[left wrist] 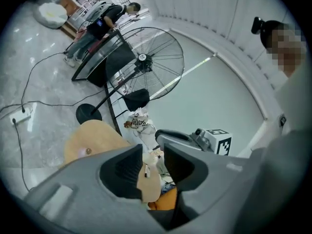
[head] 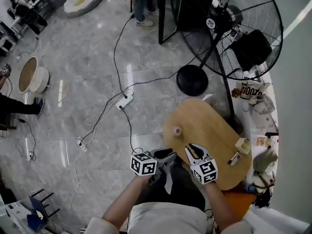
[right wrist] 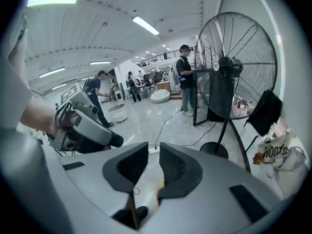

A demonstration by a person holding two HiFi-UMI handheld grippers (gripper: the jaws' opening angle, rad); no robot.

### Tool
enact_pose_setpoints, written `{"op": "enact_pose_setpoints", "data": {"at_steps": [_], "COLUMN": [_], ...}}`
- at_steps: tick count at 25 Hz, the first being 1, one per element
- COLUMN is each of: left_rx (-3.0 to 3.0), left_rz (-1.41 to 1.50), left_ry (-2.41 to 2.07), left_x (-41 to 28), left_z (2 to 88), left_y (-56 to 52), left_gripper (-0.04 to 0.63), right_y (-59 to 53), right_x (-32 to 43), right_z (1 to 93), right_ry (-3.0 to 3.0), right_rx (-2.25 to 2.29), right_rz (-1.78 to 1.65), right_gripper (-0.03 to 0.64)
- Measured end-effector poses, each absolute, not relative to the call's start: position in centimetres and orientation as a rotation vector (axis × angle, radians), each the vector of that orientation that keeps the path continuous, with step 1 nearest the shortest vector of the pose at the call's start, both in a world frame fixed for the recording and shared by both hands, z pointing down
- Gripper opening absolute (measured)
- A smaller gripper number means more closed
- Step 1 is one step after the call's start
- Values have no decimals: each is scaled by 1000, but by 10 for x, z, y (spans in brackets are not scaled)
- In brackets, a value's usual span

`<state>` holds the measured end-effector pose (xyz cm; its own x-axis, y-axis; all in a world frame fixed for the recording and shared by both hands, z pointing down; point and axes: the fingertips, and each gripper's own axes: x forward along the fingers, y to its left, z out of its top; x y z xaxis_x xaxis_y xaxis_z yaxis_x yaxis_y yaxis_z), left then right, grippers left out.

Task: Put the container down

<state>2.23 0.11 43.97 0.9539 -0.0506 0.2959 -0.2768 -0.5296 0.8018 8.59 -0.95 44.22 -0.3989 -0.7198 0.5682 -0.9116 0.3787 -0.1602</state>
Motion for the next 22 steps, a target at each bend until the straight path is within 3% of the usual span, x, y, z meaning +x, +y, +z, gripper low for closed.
{"op": "enact_pose_setpoints", "data": {"at_steps": [10,22], "left_rx": [2350,2543], "left_rz": [310,258], "left_ry": [-327,-462], "left_x": [-4,-4], "left_z": [323,229], "left_y": [34,60], "left_gripper": [53,29], "right_y": [57,99], "right_x": [86,109], "right_z": [318,220], "right_ry": [-2219,-2313], "right_rx": [1565,1646], "right_rz": [554,352], "right_gripper": [49,28]}}
